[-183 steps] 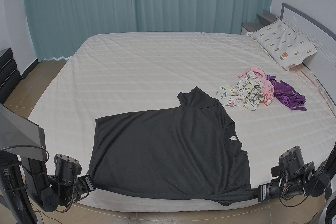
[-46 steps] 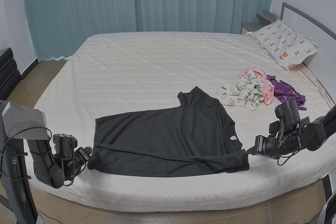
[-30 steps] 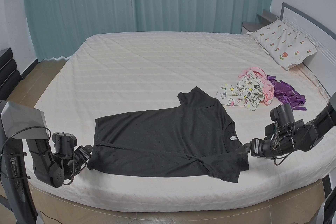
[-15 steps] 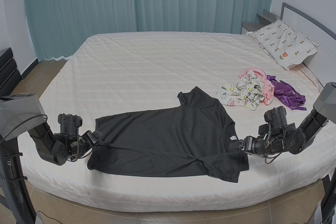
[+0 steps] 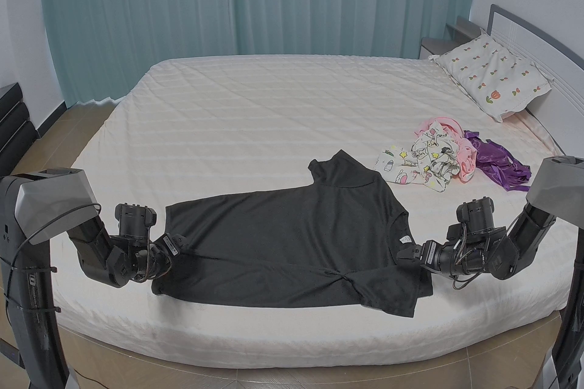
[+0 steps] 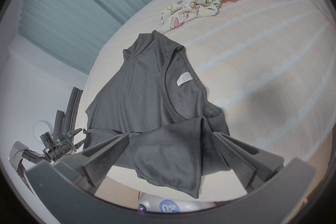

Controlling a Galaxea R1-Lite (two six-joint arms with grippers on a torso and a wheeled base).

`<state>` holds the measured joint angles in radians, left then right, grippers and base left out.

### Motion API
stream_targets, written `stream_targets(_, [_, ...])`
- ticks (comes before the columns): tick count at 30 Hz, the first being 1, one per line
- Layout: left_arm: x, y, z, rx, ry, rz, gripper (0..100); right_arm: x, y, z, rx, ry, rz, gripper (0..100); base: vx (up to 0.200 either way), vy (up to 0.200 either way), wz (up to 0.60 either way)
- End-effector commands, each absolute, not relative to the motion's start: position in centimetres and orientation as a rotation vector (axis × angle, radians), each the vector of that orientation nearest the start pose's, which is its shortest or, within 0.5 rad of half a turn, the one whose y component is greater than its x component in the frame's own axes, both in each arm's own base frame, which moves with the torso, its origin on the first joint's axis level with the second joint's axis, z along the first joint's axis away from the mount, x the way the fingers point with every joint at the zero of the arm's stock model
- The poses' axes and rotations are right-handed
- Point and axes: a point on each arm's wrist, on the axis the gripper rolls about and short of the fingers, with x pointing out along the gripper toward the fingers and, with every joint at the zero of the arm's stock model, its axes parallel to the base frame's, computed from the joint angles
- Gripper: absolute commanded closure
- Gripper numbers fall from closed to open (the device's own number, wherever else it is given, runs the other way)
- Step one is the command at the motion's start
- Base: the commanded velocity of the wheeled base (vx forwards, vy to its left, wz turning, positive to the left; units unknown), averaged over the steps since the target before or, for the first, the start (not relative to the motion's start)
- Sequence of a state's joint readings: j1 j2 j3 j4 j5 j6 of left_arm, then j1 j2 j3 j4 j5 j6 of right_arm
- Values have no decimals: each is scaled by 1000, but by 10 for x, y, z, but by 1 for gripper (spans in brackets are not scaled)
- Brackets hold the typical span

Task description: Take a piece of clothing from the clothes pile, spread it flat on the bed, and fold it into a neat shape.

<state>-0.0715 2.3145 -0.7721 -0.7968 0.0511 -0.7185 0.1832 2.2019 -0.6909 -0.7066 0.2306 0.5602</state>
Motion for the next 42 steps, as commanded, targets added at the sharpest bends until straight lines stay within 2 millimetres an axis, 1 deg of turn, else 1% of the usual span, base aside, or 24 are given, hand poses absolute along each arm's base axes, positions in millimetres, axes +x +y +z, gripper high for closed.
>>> stream_targets(1, [357,-25,-27,-636,731,253,0,329,66,-14,538,926,145,0,0,0,0])
stream_targets(5, [357,-25,-27,-636,731,253,0,330,67,-16,541,930,146,0,0,0,0])
stream_targets(8, [357,-25,-28,-637,735,255,0,335,69,-21,540,926,148,0,0,0,0])
stream_targets(9, [357,-25,-28,-637,734,254,0,336,69,-22,540,927,148,100,0,0,0])
stream_targets(15, [356,-25,-29,-643,735,265,0,338,70,-24,555,929,140,100,0,0,0])
stream_targets(21, [356,-25,-30,-642,741,267,0,337,66,-23,556,926,124,100,0,0,0])
stream_targets(28, [356,-24,-37,-626,741,304,0,340,57,-20,570,905,99,100,0,0,0])
stream_targets(29, [357,-24,-39,-619,736,319,0,342,53,-19,580,884,92,100,0,0,0])
stream_targets(34, [357,-24,-40,-617,738,323,0,347,46,-14,644,801,78,100,0,0,0])
stream_targets(39, [358,-23,-41,-619,737,325,0,347,44,-16,654,791,74,100,0,0,0])
stream_targets(42, [358,-23,-41,-619,737,325,0,351,42,-15,664,768,76,100,0,0,0])
